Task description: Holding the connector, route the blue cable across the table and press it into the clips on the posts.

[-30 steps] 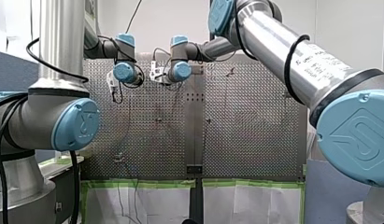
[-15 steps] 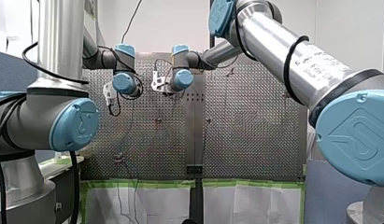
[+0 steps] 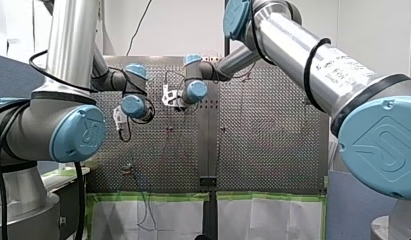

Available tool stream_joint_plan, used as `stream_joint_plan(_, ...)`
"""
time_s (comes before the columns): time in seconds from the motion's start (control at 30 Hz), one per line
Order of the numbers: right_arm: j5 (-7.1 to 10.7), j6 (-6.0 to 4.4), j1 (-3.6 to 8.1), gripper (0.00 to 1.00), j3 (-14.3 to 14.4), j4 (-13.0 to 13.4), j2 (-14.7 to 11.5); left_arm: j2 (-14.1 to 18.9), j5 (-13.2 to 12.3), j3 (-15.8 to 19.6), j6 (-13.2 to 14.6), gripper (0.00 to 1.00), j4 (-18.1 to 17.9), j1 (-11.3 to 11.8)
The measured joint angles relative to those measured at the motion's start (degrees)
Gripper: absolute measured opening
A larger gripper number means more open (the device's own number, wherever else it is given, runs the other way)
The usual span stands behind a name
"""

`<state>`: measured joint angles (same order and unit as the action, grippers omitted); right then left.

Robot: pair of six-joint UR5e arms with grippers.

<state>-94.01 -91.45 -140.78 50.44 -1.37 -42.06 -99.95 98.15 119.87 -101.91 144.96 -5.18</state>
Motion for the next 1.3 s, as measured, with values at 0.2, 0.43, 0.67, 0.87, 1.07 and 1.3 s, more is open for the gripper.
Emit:
stream_joint_plan(0.2,-0.10,0.52,-0.06,0.00,2.60,0.20,0.00,-2.66,-1.35,0.04,-2.57,0.00,-2.64,0.73)
stream_joint_plan(0.43,0.16,0.59,0.39,0.00,5.71,1.37,0.02,-6.14,-2.01,0.05,-2.46,0.00,-6.12,0.86)
stream_joint_plan(0.67,0.73,-0.32,0.92,0.00,8.89,4.26,0.06,-9.40,-3.73,0.01,-2.31,0.00,-10.24,0.92)
stream_joint_plan(0.87,1.66,-0.90,1.20,0.00,11.80,5.79,0.12,-10.13,-5.38,-0.01,-2.37,0.00,-12.43,1.04)
stream_joint_plan(1.07,2.04,-1.32,1.25,0.00,13.34,6.11,0.31,-12.36,-6.41,-0.01,-1.92,0.00,-13.53,1.05)
stream_joint_plan(1.3,2.64,-1.51,1.92,0.00,13.49,6.49,0.49,-13.97,-6.55,-0.27,-1.34,0.00,-14.85,1.05)
